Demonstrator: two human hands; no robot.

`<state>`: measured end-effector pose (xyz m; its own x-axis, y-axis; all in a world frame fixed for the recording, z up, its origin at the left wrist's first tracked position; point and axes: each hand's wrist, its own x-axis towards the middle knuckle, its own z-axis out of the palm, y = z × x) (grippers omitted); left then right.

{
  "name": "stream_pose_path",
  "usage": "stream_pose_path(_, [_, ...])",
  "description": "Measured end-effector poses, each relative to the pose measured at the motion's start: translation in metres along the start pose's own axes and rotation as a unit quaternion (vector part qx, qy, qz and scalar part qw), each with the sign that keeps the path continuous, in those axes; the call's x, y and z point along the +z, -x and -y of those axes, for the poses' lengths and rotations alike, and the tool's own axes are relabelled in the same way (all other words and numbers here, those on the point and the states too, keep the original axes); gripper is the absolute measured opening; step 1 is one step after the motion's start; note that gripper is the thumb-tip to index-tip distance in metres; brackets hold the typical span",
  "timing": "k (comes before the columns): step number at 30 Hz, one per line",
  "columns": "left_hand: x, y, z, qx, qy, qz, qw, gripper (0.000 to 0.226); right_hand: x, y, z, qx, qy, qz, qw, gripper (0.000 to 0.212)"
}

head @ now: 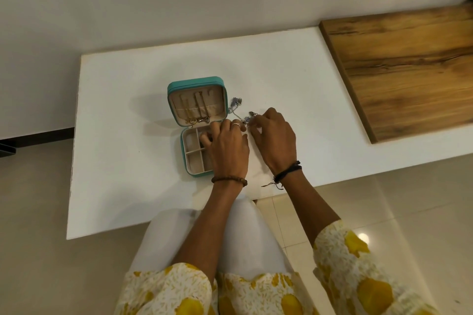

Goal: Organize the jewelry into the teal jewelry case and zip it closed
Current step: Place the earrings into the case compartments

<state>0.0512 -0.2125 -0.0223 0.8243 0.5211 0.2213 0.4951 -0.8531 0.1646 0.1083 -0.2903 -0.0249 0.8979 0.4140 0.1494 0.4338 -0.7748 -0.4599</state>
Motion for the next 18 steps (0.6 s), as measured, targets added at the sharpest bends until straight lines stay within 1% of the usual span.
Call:
stream_pose_path(1, [-0.002,0.000,0.000,-0.013,0.051,0.021,0.998,0.016,-0.004,0.002,-0.001,0.010,-0.031,-0.001,0.999,0.013])
stream_pose_path(2, [-0.005,0.000,0.000,-0.028,0.100,0.046,0.994,0.015,-0.009,0.003,-0.003,0.029,-0.085,-0.006,0.996,0.011])
stream_pose_path(3, [-0.009,0.000,0.000,-0.035,0.127,0.054,0.990,0.014,-0.017,0.005,-0.006,0.053,-0.153,-0.019,0.987,0.008])
stream_pose_path(5, [-0.012,0.000,-0.001,-0.022,0.131,0.036,0.990,0.011,-0.033,0.007,-0.013,0.103,-0.269,-0.037,0.957,0.002])
stream_pose_path(7, [-0.013,-0.001,-0.004,0.009,0.134,-0.010,0.991,0.005,-0.046,0.010,-0.022,0.143,-0.299,-0.023,0.943,0.004])
stream_pose_path(8, [-0.010,0.000,-0.005,0.030,0.130,-0.028,0.991,0.003,-0.050,0.010,-0.028,0.155,-0.292,-0.014,0.944,0.005])
stream_pose_path(11, [0.000,0.004,-0.008,0.079,0.083,-0.008,0.993,0.009,-0.049,0.012,-0.039,0.146,-0.244,0.014,0.959,0.009])
stream_pose_path(13, [0.005,0.007,-0.009,0.111,0.076,-0.009,0.991,0.012,-0.044,0.014,-0.044,0.102,-0.184,0.024,0.977,0.008])
stream_pose_path(15, [0.010,0.010,-0.011,0.132,0.090,-0.016,0.987,0.009,-0.037,0.015,-0.046,0.039,-0.081,0.019,0.996,0.008])
stream_pose_path(17, [0.012,0.013,-0.014,0.142,0.097,-0.006,0.985,0.012,-0.031,0.015,-0.045,-0.017,0.007,-0.002,1.000,0.008])
stream_pose_path(18, [0.011,0.014,-0.015,0.142,0.101,0.008,0.985,0.014,-0.029,0.015,-0.045,-0.034,0.029,-0.012,0.999,0.008])
